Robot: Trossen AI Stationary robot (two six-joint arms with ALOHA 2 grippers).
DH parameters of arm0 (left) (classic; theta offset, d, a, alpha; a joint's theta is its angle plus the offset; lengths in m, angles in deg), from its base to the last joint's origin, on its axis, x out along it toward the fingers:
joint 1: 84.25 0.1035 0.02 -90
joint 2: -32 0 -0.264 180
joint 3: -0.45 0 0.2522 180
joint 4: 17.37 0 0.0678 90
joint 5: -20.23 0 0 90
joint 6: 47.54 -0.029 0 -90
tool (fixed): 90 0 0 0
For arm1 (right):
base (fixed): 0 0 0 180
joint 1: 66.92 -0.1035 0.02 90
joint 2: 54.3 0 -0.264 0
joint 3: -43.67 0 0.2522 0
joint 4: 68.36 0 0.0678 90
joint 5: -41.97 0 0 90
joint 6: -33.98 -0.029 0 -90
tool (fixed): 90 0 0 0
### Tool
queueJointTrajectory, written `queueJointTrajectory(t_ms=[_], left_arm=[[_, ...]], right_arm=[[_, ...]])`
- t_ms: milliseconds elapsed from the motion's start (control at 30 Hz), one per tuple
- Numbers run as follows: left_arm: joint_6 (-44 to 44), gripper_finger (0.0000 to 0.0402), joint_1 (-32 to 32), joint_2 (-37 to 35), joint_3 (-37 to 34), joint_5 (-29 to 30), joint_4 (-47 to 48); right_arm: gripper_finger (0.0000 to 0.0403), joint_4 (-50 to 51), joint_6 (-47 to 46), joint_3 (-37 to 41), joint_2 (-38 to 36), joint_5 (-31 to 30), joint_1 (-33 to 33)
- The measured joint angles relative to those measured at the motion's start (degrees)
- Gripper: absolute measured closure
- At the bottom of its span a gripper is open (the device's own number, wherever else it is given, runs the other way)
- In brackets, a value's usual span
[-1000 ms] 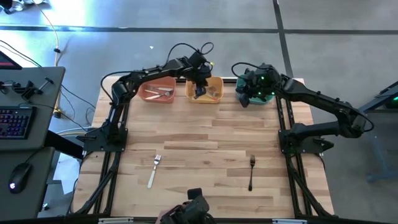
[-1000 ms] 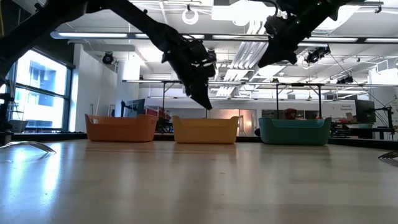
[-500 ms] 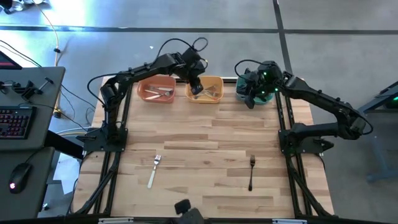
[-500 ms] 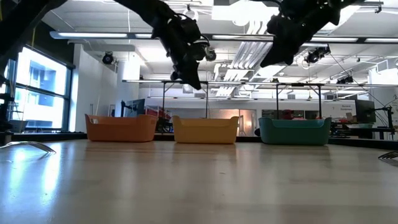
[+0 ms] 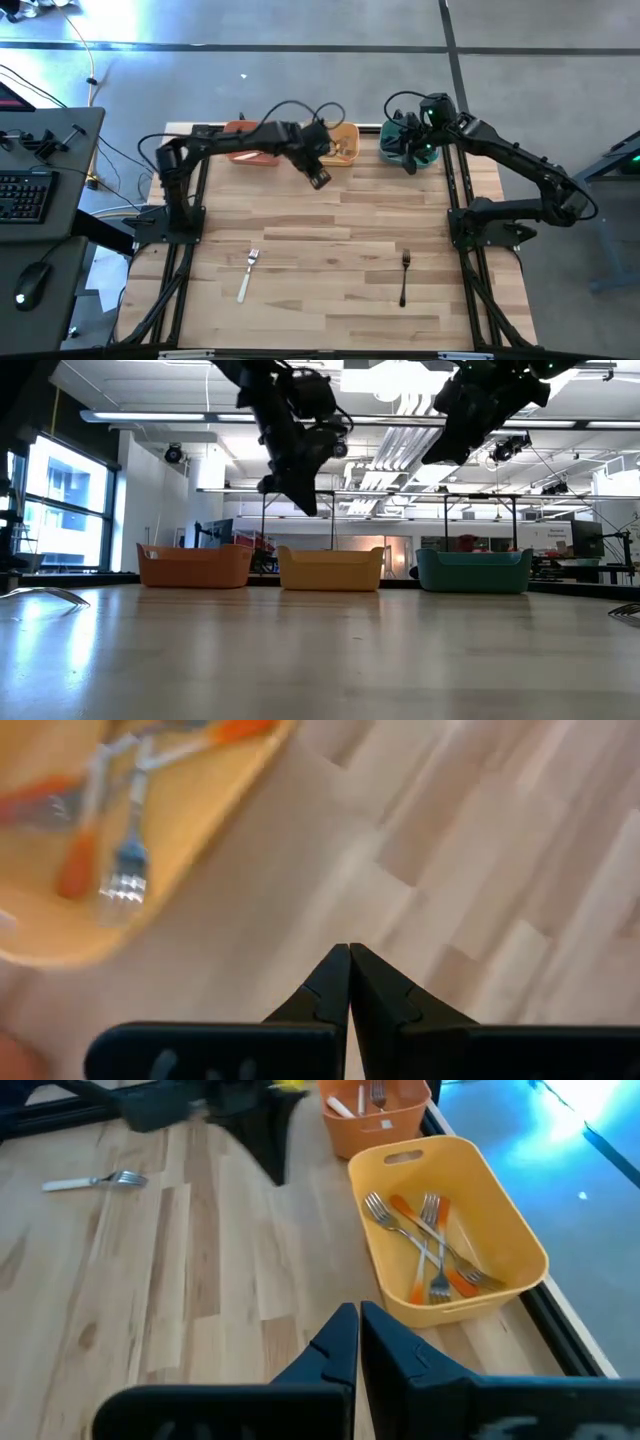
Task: Sort silverware by color (type)
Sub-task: Put the white fork into the orange bin
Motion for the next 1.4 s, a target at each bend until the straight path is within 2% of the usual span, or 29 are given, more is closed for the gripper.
queueJointTrajectory(t_ms=[167,267,433,600,767,1000,1100,1233,1400], left_arm=[[11.82,0.0401,-4.38,-7.97,-11.60,0.12,-8.08],[20.41,0.0401,-7.75,-13.26,-18.94,1.96,-9.27],[36.09,0.0401,-16.30,-21.65,-28.64,5.43,-7.55],[53.80,0.0401,-27.17,-25.82,-32.99,8.51,-0.37],[69.24,0.0389,-37.25,-25.19,-33.46,7.01,4.16],[84.75,0.0328,-45.23,-22.52,-33.46,3.20,5.04],[87.70,0.0296,-46.89,-20.38,-33.46,1.00,5.46],[89.63,0.0262,-47.64,-17.19,-33.46,0.87,5.87],[89.96,0.0248,-46.80,-12.70,-33.46,-0.96,5.60]], right_arm=[[0.0403,-0.02,1.65,0.00,0.00,0.18,-0.02],[0.0403,-0.67,1.75,0.02,0.00,1.71,-0.02],[0.0403,-1.53,1.21,0.02,0.02,3.57,-0.21],[0.0403,-1.60,1.26,0.02,0.02,3.57,-0.58],[0.0403,-1.54,1.28,0.02,0.02,3.55,-0.68],[0.0403,-1.30,1.74,0.04,0.02,3.55,-0.68],[0.0403,-1.29,2.39,0.04,0.02,3.55,-0.70],[0.0403,-1.32,2.79,0.04,0.02,3.55,-0.74],[0.0403,-1.31,2.79,0.04,0.04,3.53,-0.74]])
